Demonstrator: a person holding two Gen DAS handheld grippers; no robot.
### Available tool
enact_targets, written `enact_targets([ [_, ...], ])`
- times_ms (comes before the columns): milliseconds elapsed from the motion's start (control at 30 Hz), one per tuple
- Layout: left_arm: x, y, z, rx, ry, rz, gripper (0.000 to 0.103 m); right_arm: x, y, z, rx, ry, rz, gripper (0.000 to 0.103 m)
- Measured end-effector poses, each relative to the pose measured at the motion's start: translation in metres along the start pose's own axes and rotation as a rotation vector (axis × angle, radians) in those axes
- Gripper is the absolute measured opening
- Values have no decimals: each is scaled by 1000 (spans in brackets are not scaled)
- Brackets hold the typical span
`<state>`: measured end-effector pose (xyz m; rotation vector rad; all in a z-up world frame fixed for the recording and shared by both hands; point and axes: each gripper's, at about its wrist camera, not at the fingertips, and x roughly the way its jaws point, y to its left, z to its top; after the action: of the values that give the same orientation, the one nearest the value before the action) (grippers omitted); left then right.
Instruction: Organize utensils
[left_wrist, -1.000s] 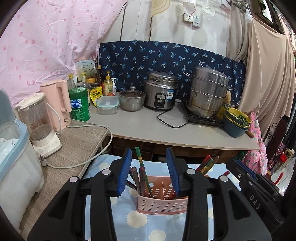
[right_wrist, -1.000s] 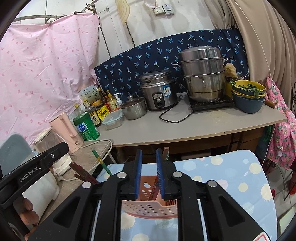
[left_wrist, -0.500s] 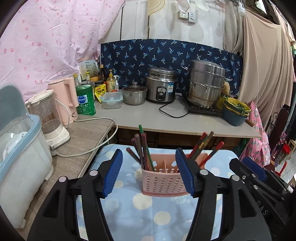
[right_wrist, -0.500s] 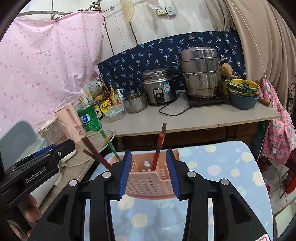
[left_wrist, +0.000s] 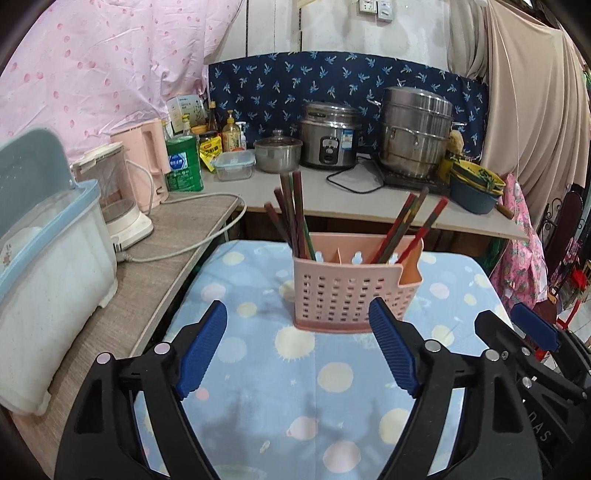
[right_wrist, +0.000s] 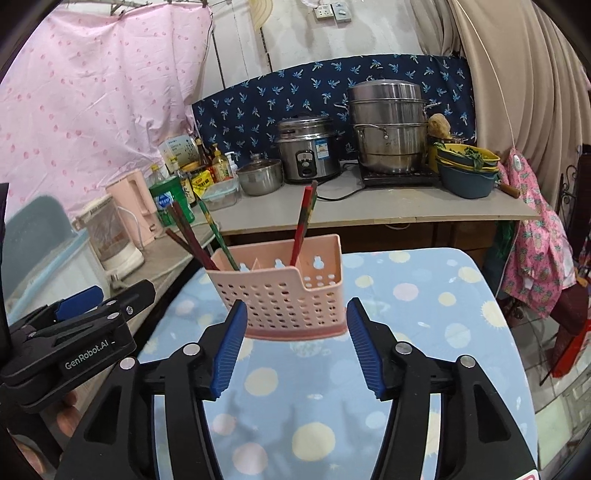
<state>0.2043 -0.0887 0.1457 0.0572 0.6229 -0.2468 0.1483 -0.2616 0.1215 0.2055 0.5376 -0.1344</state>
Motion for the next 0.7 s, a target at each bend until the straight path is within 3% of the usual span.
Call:
enact_targets([
  [333, -2, 3, -34, -14, 39, 28, 90, -4, 3, -33, -38, 54, -50, 70],
  [700, 3, 11, -59, -23, 102, 58, 94, -10, 1, -53, -37, 84, -83, 84],
])
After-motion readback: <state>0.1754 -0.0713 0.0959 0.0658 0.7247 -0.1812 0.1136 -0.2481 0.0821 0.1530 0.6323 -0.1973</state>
